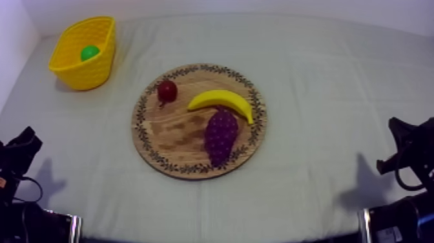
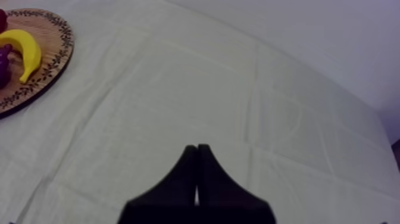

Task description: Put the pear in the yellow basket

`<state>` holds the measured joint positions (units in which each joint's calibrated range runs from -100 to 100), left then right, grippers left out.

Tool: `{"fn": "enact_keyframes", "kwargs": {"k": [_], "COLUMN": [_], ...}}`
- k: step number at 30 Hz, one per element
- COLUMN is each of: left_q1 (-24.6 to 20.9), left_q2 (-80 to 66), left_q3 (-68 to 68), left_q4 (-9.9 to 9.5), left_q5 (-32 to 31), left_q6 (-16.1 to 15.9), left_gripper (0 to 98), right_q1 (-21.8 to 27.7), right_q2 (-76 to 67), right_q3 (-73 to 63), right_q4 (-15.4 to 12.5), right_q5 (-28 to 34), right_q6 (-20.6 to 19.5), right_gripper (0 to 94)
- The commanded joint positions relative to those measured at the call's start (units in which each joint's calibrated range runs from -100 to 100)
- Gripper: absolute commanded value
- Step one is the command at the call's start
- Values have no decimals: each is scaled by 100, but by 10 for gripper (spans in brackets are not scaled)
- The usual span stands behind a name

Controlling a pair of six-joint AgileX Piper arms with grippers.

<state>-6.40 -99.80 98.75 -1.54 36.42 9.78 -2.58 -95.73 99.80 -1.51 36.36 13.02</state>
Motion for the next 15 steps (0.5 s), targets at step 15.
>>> {"fn": "enact_keyframes", "kwargs": {"k": [15], "left_q1": [0], "left_q2": [-3], "left_q3": [36], "left_q4": [-24], "left_q5": [-149], "left_q6": [-39], "left_gripper": [0], "right_q1": [-2], "right_q2": [-3], "right_q3": [-2], "right_q4": [3], "right_q5": [2], "right_q6": [-2], "right_gripper": [4]}}
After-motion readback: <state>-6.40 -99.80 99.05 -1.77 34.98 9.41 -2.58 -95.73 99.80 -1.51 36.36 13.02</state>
